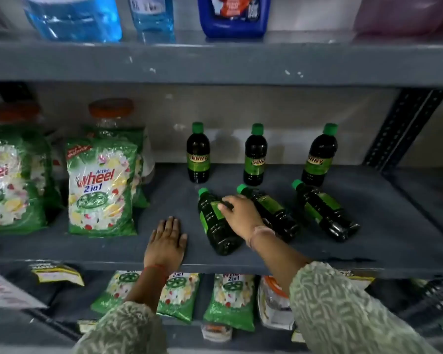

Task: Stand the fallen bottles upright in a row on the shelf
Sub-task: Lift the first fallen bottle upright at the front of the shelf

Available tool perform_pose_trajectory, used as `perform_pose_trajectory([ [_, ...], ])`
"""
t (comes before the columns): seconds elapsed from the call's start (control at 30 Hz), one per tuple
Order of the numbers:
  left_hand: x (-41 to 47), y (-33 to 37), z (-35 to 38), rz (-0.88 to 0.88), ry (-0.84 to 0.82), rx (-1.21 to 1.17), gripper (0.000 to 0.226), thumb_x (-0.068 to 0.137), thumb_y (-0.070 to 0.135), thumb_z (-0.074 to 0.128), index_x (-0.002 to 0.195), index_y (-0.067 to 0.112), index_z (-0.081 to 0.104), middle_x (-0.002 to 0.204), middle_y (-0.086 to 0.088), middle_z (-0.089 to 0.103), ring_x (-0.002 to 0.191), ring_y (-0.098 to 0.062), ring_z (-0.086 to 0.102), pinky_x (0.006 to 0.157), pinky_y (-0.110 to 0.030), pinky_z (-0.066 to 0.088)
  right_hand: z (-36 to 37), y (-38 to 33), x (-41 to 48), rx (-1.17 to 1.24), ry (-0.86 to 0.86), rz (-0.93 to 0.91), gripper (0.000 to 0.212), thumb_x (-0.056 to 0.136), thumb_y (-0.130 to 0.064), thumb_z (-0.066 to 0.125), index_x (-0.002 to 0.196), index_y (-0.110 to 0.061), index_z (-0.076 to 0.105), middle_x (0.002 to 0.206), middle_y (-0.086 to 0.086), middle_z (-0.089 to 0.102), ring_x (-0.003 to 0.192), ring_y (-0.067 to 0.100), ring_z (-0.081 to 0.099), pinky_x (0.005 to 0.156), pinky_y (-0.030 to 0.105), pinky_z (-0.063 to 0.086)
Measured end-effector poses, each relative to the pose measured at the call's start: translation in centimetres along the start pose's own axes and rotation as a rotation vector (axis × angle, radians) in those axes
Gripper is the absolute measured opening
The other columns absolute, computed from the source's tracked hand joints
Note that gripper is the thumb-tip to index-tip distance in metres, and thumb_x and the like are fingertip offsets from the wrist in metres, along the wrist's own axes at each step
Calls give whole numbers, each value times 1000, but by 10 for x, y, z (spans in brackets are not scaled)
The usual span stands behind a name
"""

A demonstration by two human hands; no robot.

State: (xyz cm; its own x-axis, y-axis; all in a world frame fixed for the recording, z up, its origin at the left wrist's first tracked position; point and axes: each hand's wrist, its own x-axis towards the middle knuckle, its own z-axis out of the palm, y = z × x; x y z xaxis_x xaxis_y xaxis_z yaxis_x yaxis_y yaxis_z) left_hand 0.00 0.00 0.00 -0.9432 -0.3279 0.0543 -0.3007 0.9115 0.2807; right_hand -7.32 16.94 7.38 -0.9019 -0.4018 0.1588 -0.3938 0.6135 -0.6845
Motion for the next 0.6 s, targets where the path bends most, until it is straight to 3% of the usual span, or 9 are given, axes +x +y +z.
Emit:
perform_pose_trajectory([
  [0.1, -3, -10, 5, -14, 2, 59, 56, 97, 35, 21, 146, 12, 4, 158, -4, 5, 146, -22, 3, 120, -38, 7, 17, -16, 20, -59, -118, 166, 62, 83, -53, 53, 116, -1, 53, 123, 21, 58, 113, 34, 54, 93, 35, 42],
  [0.2, -9, -21, 12, -19, -23, 58, 58, 95, 39, 16, 146, 13, 4, 158, -4, 4, 146, -22, 3, 120, -38, 6, 35, -24, 30, 30, -215, 315, 80, 70, -63, 61, 122, -3, 50, 130, 18, 55, 117, 34, 53, 99, 38, 45],
  [0.4, -6, -21, 24, -4, -39, 32, 66, 88, 43, 11, 146, 12, 8, 158, -4, 8, 146, -22, 5, 121, -38, 7, 42, -7, 45, 65, -152, 383, 68, 59, -48, 78, 106, -3, 60, 116, 15, 64, 103, 31, 61, 85, 35, 52],
  [0.53, 8, -29, 25, -35, -36, 18, 57, 96, 36, 23, 146, 12, 8, 158, -4, 7, 146, -21, 4, 121, -37, 7, 32, -13, 66, 206, -1, 253, 54, 55, -46, 81, 92, -12, 64, 98, 6, 70, 90, 25, 66, 81, 36, 55],
  [0.6, 9, -36, 26, -52, -43, 22, 57, 96, 35, 24, 146, 12, 8, 158, -4, 7, 146, -21, 4, 121, -37, 7, 28, -18, 73, 252, 76, 162, 58, 54, -41, 83, 101, -14, 63, 102, 4, 71, 90, 20, 65, 82, 33, 54],
])
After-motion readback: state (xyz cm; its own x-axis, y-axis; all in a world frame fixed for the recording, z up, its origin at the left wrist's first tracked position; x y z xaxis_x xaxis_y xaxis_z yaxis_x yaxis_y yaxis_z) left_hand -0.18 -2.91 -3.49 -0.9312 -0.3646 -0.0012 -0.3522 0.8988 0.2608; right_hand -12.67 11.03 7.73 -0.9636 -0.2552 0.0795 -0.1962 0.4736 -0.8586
